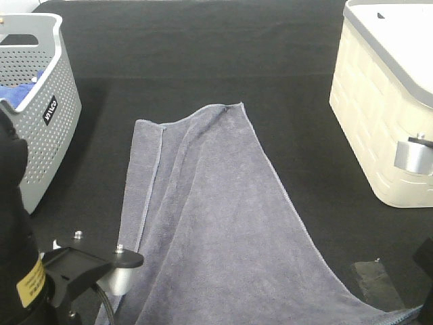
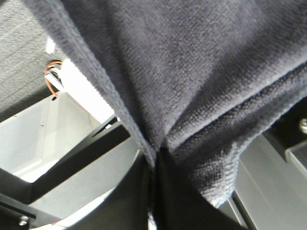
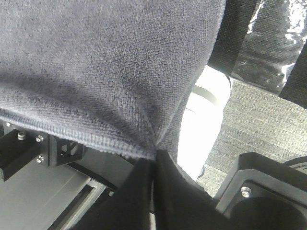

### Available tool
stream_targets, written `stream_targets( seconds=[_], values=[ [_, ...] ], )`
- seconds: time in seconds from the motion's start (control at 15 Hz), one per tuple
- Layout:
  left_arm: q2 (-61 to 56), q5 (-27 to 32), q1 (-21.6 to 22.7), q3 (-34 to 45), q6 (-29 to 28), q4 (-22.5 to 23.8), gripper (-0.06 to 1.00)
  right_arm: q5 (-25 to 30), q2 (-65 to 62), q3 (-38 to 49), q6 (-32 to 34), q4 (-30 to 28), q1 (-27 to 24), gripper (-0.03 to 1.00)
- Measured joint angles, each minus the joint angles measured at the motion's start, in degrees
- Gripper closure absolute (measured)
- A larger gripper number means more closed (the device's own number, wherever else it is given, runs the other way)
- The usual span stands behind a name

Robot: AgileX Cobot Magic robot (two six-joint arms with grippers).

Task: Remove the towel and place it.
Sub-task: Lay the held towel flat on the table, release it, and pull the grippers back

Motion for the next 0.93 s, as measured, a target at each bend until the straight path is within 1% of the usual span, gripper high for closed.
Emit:
stream_targets(
  seconds=[0.2, 0.27, 0.33, 0.4, 0.47, 0.53, 0.6, 0.67, 0.73, 0.93],
  values=[
    [0.0, 0.0, 0.0, 0.0, -0.4, 0.74, 0.94, 0.0, 0.0, 0.0, 0.0, 0.29, 0.0, 0.97],
    [0.0, 1.2, -0.06, 0.11, -0.46, 1.6, 0.93, -0.06, 0.0, 0.0, 0.0, -0.63, 0.0, 0.92],
    [0.0, 3.09, -0.06, 0.52, -0.69, 2.81, 0.88, -0.11, -0.06, 0.0, 0.0, -2.06, -0.11, 0.81],
    [0.0, 3.5, -0.06, 0.52, -0.92, 3.04, 0.75, -0.17, -0.23, 0.0, 0.0, -1.78, -0.06, 0.64],
    [0.0, 3.5, -0.06, 0.52, -0.86, 3.15, 0.5, -0.17, -0.4, 0.0, 0.0, -1.78, -0.06, 0.42],
    [0.0, 3.5, -0.06, 0.52, -0.86, 3.21, 0.42, -0.17, -0.4, 0.0, 0.0, -1.78, -0.06, 0.31],
    [0.0, 3.55, -0.06, 0.52, -0.86, 3.21, 0.25, -0.17, -0.4, 0.0, 0.0, -1.78, -0.06, 0.26],
    [0.0, 3.61, -0.06, 0.52, -0.86, 3.21, 0.21, -0.17, -0.4, 0.0, 0.0, -1.78, -0.06, 0.24],
    [0.0, 3.72, -0.06, 0.52, -0.86, 3.21, 0.19, -0.17, -0.4, 0.0, 0.0, -1.78, -0.06, 0.23],
    [0.0, 3.78, -0.06, 0.52, -0.86, 3.44, 0.18, -0.17, -0.4, 0.0, 0.0, -1.78, -0.06, 0.22]
  ],
)
